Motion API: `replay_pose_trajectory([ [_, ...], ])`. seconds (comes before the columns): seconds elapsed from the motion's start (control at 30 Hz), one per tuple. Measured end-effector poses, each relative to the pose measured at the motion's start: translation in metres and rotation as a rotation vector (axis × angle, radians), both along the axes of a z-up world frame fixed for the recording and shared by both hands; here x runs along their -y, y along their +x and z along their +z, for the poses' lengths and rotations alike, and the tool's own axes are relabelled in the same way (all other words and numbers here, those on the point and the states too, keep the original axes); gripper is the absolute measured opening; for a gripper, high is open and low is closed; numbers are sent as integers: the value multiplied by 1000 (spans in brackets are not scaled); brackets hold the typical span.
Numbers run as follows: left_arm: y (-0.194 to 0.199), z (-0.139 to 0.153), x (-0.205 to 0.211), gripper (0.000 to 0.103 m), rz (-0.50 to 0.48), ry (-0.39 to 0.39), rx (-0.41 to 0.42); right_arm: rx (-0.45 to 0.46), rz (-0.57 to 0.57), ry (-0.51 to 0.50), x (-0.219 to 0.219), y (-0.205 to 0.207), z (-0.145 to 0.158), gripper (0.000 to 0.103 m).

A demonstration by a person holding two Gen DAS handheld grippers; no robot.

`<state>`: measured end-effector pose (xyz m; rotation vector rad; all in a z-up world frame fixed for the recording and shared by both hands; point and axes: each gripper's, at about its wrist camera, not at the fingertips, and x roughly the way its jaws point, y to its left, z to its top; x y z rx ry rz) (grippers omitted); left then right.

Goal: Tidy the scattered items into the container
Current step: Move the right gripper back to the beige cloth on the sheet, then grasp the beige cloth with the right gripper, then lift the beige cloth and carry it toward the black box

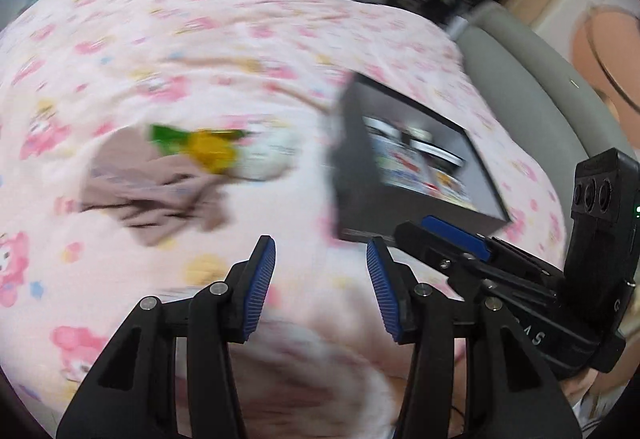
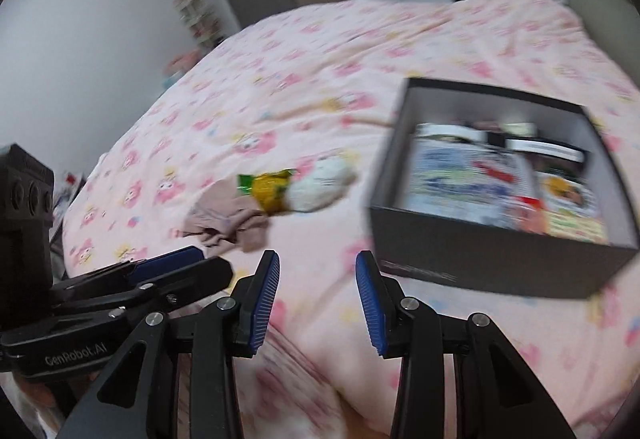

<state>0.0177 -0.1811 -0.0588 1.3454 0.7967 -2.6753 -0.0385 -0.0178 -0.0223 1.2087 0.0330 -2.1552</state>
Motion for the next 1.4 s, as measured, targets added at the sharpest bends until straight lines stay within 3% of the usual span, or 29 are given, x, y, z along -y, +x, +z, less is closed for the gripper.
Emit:
replay_pose_trajectory([
  [0.1, 0, -21, 47, 49, 91, -11, 71, 91, 71, 30, 44, -17, -25, 36],
  [0.17, -6, -43, 80, 54, 121, 20, 129, 153, 117, 41, 67, -27, -41, 36],
  [0.27, -15, -79, 123, 55, 178, 61, 210, 238, 164, 46, 101, -41, -69, 52],
  [0.4, -25, -113, 162, 61, 221, 197, 196, 364, 230, 66, 137, -62, -112, 52],
  [0.43, -29, -123, 169, 61, 233, 244, 191, 390, 246, 54, 142, -65, -120, 49],
  [0.47, -32, -133, 173, 55, 251, 280, 202, 398, 245, 54, 146, -68, -124, 30],
  [0.5, -35, -140, 175, 37, 260, 298, 217, 389, 237, 71, 148, -68, -126, 15],
  [0.53, -38, -140, 172, 32, 248, 296, 218, 368, 232, 78, 147, -67, -124, 14],
  [0.6, -39, -128, 161, 18, 208, 271, 183, 353, 242, 26, 141, -64, -113, 6],
  [0.67, -37, -114, 148, 12, 170, 251, 146, 323, 242, 11, 132, -59, -99, 5],
  [0.73, -34, -98, 132, 11, 135, 271, 108, 282, 239, -10, 110, -49, -79, 5],
  [0.8, -28, -78, 107, 10, 92, 304, 52, 309, 231, -96, 76, -39, -60, 5],
  [0.9, -27, -55, 53, 10, -25, 321, -4, 264, 181, -146, 25, -19, -42, 5],
  [1.0, -41, -46, -6, 10, -171, 288, 8, 237, 84, -139, -37, -7, -37, 5],
  [1.17, -63, -52, -75, 10, -295, 235, 61, 220, -92, -139, -119, -11, -39, 5],
  [1.33, -77, -61, -121, 24, -351, -7, 113, 148, -252, -62, -180, -19, -41, 5],
  [1.4, -81, -66, -122, 27, -338, -23, 130, 140, -323, 8, -197, -30, -50, 5],
])
